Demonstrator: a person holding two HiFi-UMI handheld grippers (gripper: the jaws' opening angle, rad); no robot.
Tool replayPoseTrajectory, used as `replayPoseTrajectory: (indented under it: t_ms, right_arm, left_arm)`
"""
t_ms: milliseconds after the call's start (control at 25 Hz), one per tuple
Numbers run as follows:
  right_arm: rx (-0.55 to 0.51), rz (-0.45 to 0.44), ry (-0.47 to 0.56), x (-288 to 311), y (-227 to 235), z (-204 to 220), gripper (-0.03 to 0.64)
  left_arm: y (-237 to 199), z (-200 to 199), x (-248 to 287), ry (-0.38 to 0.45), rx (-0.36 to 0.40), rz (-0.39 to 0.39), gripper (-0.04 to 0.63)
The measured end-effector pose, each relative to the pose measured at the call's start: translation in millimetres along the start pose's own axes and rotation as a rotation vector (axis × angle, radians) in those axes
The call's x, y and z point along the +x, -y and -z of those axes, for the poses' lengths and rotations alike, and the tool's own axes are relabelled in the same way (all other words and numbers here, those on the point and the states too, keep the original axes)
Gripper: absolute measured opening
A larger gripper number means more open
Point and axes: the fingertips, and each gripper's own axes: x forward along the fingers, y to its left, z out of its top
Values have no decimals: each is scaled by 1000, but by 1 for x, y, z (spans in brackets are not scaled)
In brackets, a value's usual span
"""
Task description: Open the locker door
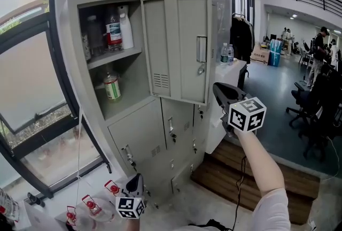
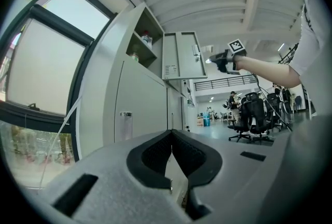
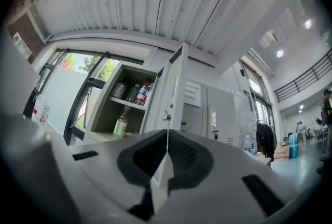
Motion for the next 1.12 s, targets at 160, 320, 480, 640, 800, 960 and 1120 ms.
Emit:
replayPoseTrajectory:
  t_ms: [160, 320, 480, 640, 800, 960, 1120]
  right_arm:
    - [68, -45, -15, -1, -28, 39, 15]
    - [103, -65, -18, -16, -62, 82, 15]
    - [85, -63, -46, -33, -99, 131, 16]
    - [72, -84, -103, -52, -144, 188, 17]
    - [102, -139, -125, -66, -196, 235, 17]
    - [158, -148, -179, -74, -232, 271, 16]
    - [187, -187, -217, -78, -255, 290, 15]
  left_arm:
    - [-2, 1, -4, -5, 1, -15, 9]
    - [-8, 4, -8, -13, 2, -34, 9]
    - [-15, 6, -16, -10, -15, -58, 9]
    - [-19, 5, -24, -4, -13, -79, 9]
    - [-24, 6, -35, 2, -25, -110, 9]
    - [-25, 13, -45, -2, -20, -141, 9]
    - [-30, 23, -54, -12, -36, -171, 9]
